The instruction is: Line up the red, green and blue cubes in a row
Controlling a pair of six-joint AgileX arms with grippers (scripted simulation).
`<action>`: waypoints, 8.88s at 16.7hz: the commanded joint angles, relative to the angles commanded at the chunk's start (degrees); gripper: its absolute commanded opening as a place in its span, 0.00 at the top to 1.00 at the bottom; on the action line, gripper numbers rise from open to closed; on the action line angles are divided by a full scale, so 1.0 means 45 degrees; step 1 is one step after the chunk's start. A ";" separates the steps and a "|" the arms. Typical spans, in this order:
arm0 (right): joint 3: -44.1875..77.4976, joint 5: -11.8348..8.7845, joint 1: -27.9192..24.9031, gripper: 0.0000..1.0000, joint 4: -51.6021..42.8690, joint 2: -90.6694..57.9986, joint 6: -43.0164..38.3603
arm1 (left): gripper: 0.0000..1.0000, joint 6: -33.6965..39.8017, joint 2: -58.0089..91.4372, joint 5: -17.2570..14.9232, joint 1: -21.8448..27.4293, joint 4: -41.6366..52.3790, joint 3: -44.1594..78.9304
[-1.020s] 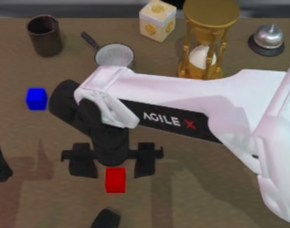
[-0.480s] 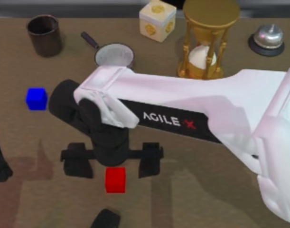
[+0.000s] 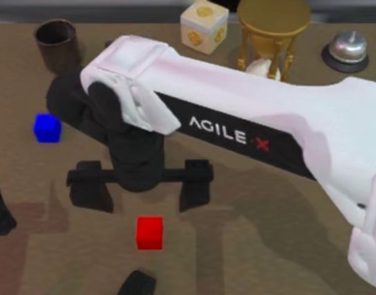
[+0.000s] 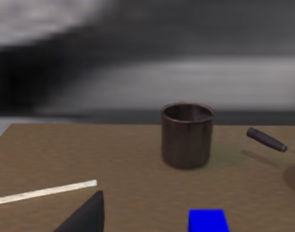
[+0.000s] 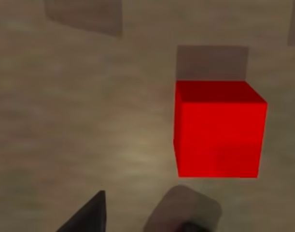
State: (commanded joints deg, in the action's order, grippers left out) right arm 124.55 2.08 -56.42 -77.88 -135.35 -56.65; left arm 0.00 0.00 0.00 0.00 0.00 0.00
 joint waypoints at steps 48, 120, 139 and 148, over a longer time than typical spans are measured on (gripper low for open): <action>-2.7677 -0.0463 1.2411 0.00 1.7306 3.0078 1.2589 | 0.00 -0.7254 2.8984 -0.0049 0.5988 1.3571 2.2647; -2.7677 -0.0463 1.2411 0.00 1.7306 3.0078 1.2589 | 1.00 -0.9349 2.6326 -0.0078 1.0747 1.1461 1.8008; -2.7677 -0.0463 1.2411 0.00 1.7306 3.0078 1.2589 | 0.00 -0.9349 2.6326 -0.0078 1.0747 1.1461 1.8008; -2.7677 -0.0463 1.2411 0.00 1.7306 3.0078 1.2589 | 0.00 -0.9331 2.5735 -0.0074 1.0577 1.3564 1.9387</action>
State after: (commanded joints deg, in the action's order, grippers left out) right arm 0.00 0.00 -0.57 0.00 0.00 0.00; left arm -41.99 115.81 -0.33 47.60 61.04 87.24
